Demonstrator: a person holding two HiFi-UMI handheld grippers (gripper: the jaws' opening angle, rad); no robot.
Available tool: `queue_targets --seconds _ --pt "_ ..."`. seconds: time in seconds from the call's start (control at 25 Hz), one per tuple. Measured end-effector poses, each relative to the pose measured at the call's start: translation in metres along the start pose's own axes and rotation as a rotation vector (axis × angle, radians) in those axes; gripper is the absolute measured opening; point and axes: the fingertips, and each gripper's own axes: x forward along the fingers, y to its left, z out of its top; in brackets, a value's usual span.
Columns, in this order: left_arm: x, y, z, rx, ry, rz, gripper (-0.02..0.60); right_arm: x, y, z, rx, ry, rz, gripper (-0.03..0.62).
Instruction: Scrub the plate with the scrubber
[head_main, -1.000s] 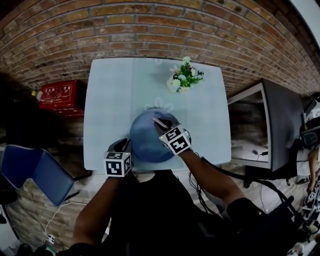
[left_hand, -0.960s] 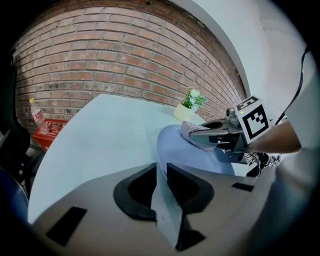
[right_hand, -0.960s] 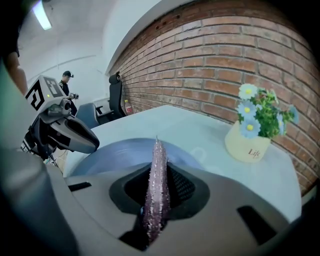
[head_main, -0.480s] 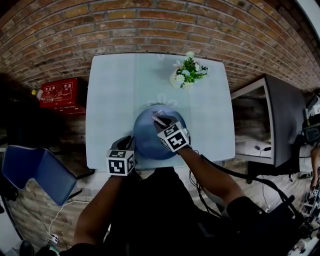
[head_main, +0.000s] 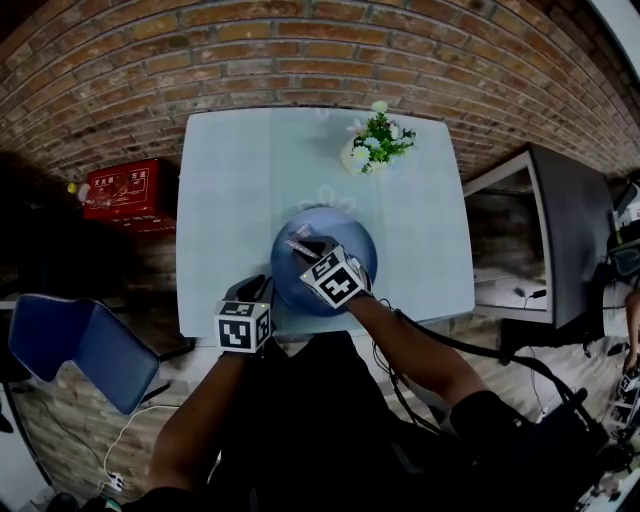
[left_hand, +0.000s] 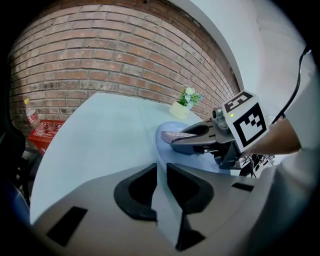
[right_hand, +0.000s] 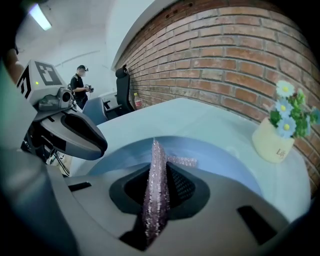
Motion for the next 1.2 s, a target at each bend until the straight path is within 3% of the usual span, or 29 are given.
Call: queue_targets --seconds 0.4,0.8,1.2 --pt "-0.012 0.001 0.004 -0.010 -0.030 -0.013 0.072 0.005 0.028 0.003 -0.004 0.001 0.051 0.071" --pt "-0.024 0.006 0.002 -0.038 -0.057 -0.010 0.072 0.000 0.049 -0.003 0.092 -0.026 0.121 0.071" --pt "-0.030 0.006 0.003 -0.054 -0.071 -0.015 0.072 -0.011 0.074 -0.023 0.222 0.054 0.260 0.071"
